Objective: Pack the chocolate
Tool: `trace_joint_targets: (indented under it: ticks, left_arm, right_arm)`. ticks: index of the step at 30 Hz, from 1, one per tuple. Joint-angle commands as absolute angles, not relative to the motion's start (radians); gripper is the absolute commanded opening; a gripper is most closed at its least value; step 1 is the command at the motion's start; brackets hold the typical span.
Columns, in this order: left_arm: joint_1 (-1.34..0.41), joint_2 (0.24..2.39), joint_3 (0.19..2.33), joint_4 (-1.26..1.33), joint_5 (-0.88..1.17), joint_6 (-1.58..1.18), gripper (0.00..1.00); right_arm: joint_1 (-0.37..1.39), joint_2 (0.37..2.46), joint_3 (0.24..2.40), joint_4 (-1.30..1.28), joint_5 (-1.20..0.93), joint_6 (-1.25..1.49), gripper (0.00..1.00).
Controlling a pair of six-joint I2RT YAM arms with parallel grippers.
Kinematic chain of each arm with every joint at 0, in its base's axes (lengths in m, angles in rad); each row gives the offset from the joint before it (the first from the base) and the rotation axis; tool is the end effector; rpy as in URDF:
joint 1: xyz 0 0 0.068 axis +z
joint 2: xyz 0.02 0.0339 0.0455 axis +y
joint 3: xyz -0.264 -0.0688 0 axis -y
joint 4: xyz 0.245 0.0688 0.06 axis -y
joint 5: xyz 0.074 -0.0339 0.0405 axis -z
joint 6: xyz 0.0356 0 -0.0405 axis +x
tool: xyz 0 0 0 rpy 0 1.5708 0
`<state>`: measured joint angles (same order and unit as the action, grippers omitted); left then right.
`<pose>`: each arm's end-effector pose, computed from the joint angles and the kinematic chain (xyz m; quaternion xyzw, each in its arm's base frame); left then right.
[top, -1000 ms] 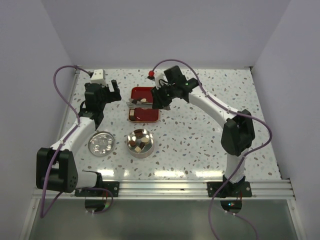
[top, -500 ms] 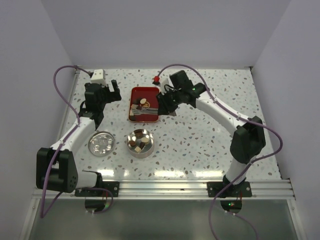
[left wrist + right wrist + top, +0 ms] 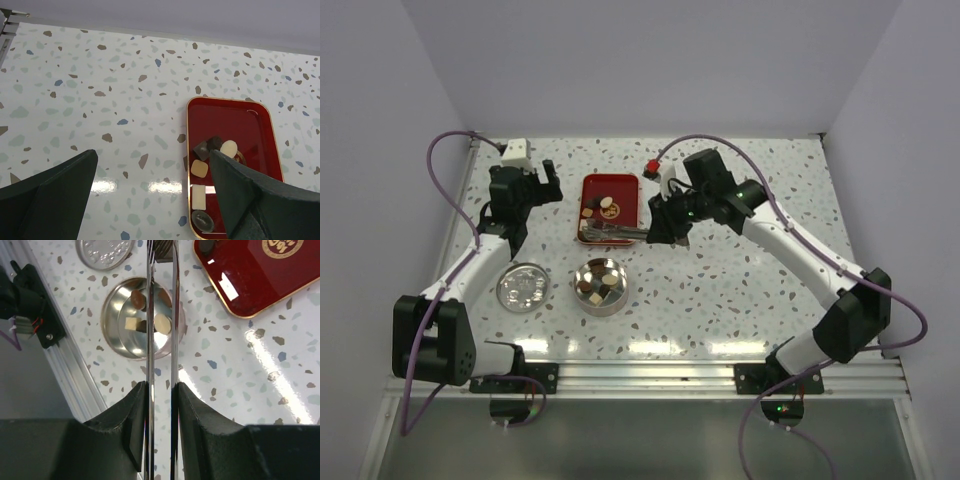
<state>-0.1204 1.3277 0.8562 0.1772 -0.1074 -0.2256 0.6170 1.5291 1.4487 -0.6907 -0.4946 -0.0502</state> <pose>0.3049 -0.0330 0.2802 -0.0741 0.7992 -0.0599 0.5935 0.2623 0.2068 0.3440 -0.3825 0.8127 0.3220 0.2993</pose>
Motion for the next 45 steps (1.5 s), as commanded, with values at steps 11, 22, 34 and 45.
trace_joint_targets:
  ticks: [11,22,34,45]
  left_arm:
    - [-0.133,1.319,0.899,0.184,-0.103,-0.236,1.00]
    - [-0.133,1.308,0.900,0.178,-0.112,-0.232,1.00]
    - [-0.133,1.308,0.902,0.178,-0.110,-0.233,1.00]
    - [-0.133,1.308,0.902,0.178,-0.110,-0.232,1.00]
  right_arm:
    - [0.635,1.374,1.296,-0.726,-0.627,-0.006,0.27]
    - [0.643,1.376,1.305,-0.773,-0.640,-0.017,0.31]
    - [0.644,1.399,1.299,-0.773,-0.653,-0.031,0.37]
    - [0.644,1.397,1.310,-0.759,-0.586,-0.022,0.36]
